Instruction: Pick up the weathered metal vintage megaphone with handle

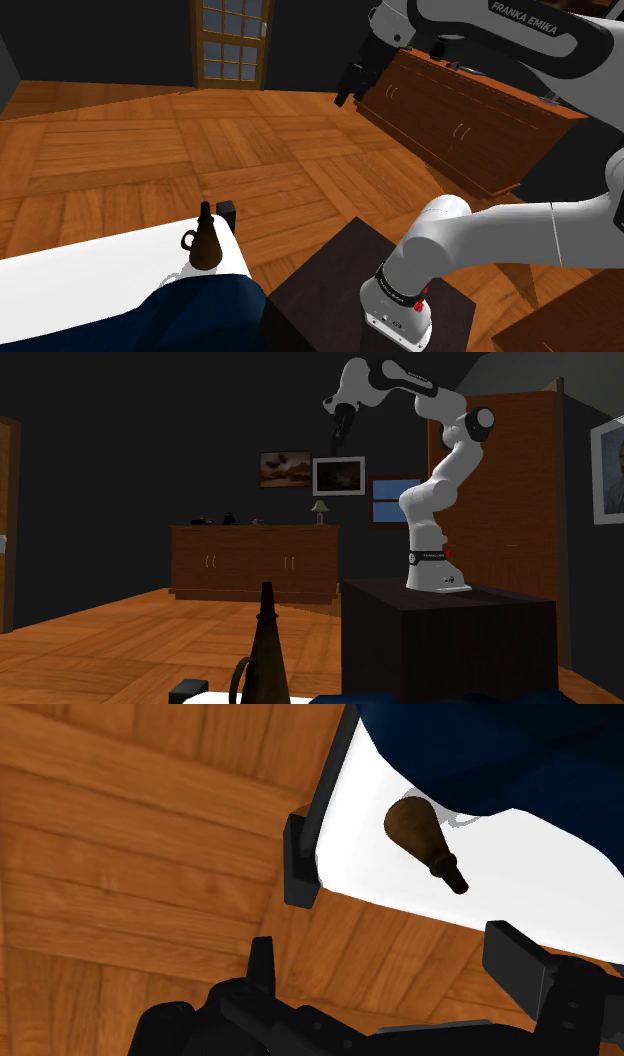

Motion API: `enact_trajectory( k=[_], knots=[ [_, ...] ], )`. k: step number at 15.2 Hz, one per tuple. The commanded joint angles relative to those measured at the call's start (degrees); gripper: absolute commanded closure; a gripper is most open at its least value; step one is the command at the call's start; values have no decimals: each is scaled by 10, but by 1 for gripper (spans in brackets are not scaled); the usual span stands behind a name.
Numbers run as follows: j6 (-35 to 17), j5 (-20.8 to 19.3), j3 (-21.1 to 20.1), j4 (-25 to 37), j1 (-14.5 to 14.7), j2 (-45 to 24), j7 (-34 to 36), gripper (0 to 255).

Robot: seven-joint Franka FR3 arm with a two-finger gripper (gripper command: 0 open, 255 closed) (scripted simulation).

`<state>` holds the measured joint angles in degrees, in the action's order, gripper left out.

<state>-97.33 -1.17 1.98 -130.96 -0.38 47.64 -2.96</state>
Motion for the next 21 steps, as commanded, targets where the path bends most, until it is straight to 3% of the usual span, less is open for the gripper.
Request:
enact_trajectory(
  k=[1,11,21],
  knots=[
    [0,0,0,0,0,0,0,0],
    [-194,31,-46,-133,20,-57,49,0],
    [-406,52,-98,-187,38,-209,101,0]
  ],
)
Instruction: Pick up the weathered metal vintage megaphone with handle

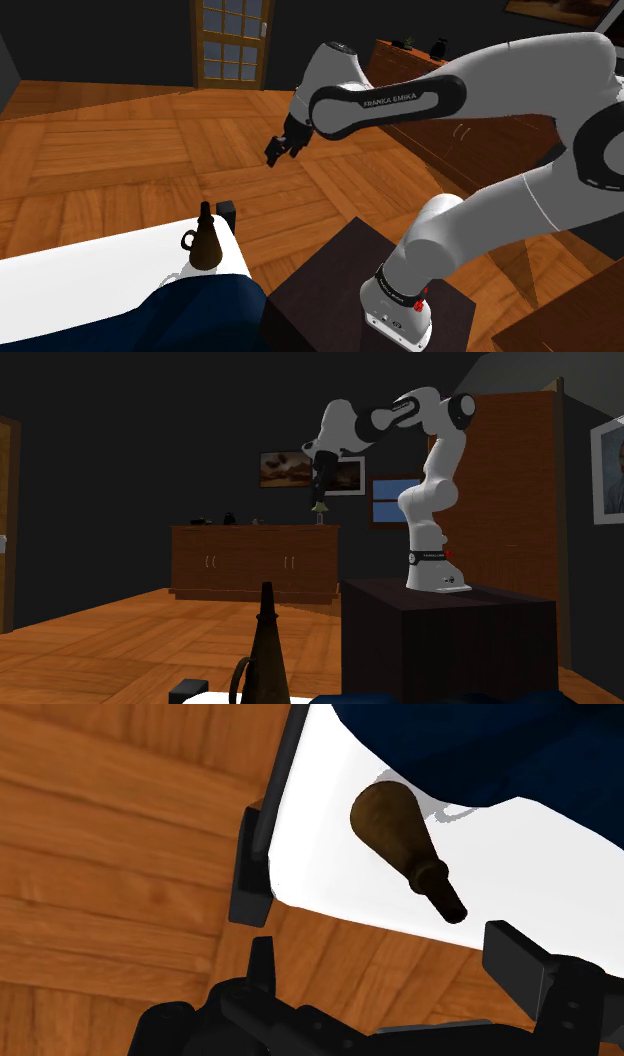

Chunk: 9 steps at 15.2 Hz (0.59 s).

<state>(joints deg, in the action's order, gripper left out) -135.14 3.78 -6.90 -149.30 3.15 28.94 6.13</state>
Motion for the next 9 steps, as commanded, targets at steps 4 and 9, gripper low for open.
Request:
enact_trajectory(
  k=[4,9],
  knots=[
    [-111,-2,-33,-1,4,-106,37,0],
    [-206,-34,-63,23,-2,-222,87,0]
  ],
)
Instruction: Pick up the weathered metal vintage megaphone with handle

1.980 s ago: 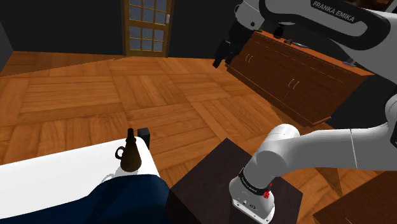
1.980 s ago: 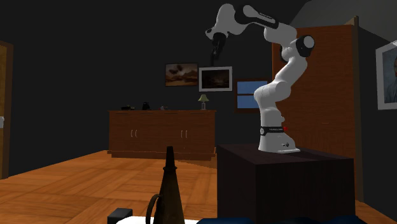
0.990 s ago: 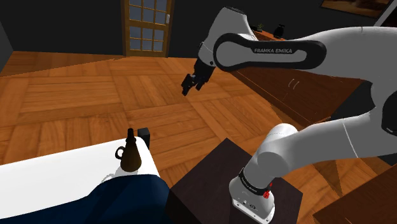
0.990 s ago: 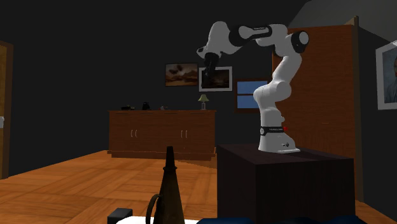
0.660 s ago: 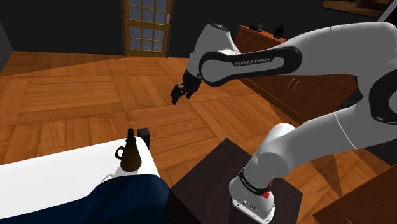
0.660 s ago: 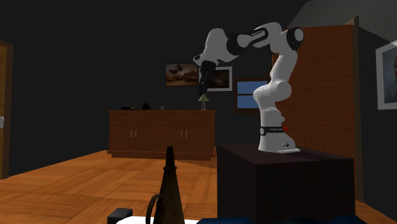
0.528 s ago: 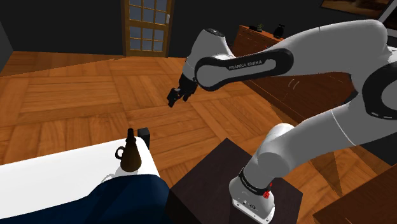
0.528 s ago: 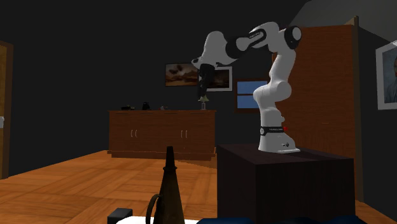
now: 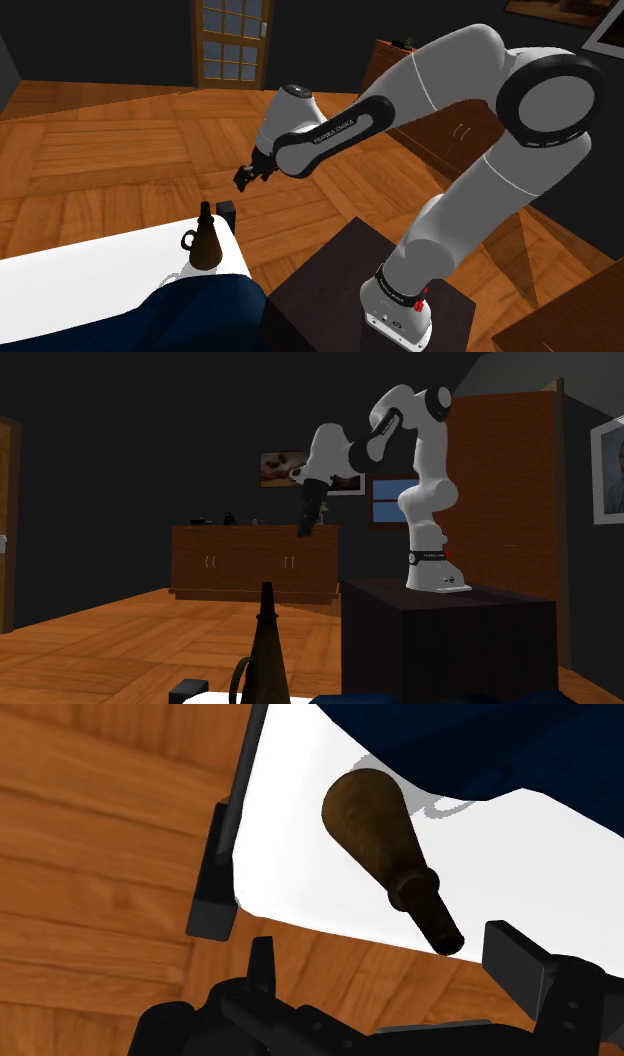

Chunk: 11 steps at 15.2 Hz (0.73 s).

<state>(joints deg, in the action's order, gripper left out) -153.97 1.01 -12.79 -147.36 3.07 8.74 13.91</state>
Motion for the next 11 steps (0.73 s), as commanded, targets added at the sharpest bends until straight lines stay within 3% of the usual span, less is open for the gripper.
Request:
enact_trajectory(
  k=[1,6,11],
  knots=[
    [-34,-20,-9,11,-3,-44,23,0],
    [-104,-120,-9,62,6,-168,120,0],
    [-151,-203,42,134,65,-286,206,0]
  ],
)
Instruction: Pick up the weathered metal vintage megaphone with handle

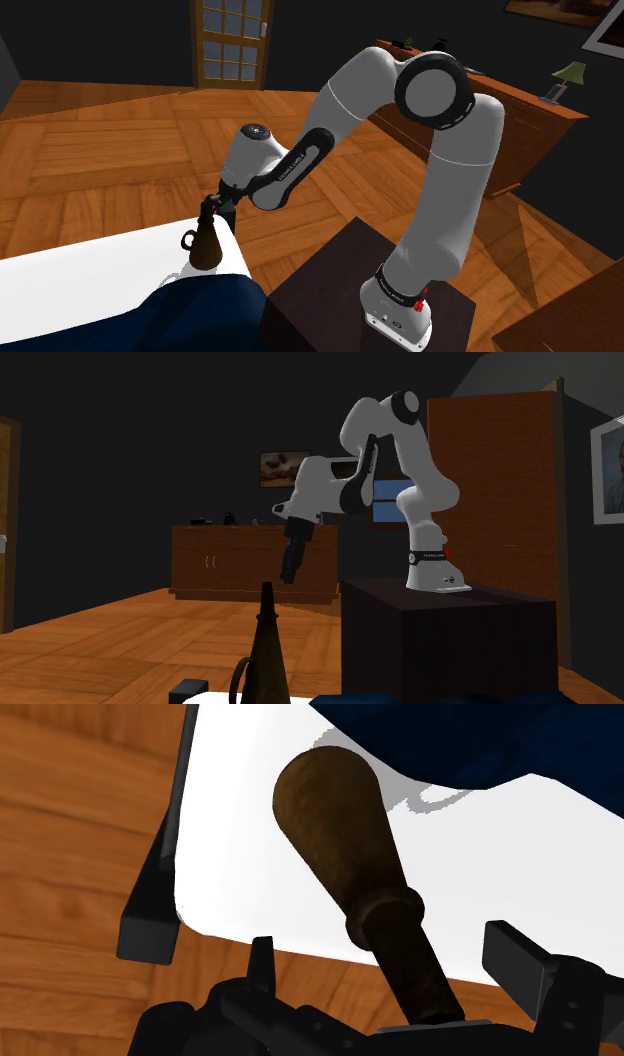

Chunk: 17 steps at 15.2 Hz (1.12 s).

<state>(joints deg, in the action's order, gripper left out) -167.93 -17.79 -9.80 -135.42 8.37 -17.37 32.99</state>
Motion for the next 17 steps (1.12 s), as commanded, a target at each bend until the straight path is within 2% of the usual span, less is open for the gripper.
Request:
enact_trajectory(
  k=[1,4,12,14,15,17],
  knots=[
    [-19,-24,22,31,24,-48,26,0],
    [-37,-39,47,83,59,-116,51,0],
    [-80,-52,81,106,89,-178,69,0],
    [-80,-52,81,106,89,-178,69,0],
    [-79,-52,81,107,88,-178,69,255],
    [-80,-52,81,106,88,-178,68,255]
  ],
)
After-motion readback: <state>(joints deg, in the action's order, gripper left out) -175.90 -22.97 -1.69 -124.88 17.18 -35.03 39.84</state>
